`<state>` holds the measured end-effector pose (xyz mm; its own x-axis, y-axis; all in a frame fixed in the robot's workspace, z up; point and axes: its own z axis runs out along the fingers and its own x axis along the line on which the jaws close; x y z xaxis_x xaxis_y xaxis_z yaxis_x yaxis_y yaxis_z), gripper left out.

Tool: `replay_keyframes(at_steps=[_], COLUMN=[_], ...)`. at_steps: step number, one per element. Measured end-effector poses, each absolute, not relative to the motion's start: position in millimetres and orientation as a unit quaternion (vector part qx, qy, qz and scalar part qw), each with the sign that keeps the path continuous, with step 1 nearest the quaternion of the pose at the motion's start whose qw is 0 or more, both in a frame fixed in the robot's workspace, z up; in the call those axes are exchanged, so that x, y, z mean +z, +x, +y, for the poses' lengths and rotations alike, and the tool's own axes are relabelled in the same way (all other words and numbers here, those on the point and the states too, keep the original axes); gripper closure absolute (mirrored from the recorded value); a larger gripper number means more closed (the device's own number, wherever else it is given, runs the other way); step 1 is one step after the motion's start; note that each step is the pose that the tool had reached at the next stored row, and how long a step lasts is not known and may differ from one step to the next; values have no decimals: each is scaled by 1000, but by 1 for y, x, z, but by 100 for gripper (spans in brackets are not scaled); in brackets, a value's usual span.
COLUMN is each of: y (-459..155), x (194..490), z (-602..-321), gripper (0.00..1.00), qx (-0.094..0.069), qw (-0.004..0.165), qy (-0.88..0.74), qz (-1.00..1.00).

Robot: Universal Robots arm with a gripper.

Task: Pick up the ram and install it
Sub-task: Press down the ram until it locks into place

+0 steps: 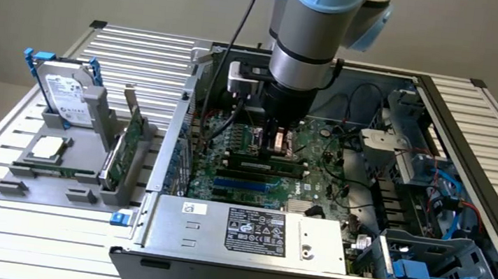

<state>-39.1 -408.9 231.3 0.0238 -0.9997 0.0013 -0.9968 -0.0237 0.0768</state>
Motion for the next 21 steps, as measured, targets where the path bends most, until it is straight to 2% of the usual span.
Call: replay_keyframes(at_steps=[21], y=[-39], x=[228], z=[-409], gripper=[89], qx=[-29], qw=[29], qy=[715], qz=[-698])
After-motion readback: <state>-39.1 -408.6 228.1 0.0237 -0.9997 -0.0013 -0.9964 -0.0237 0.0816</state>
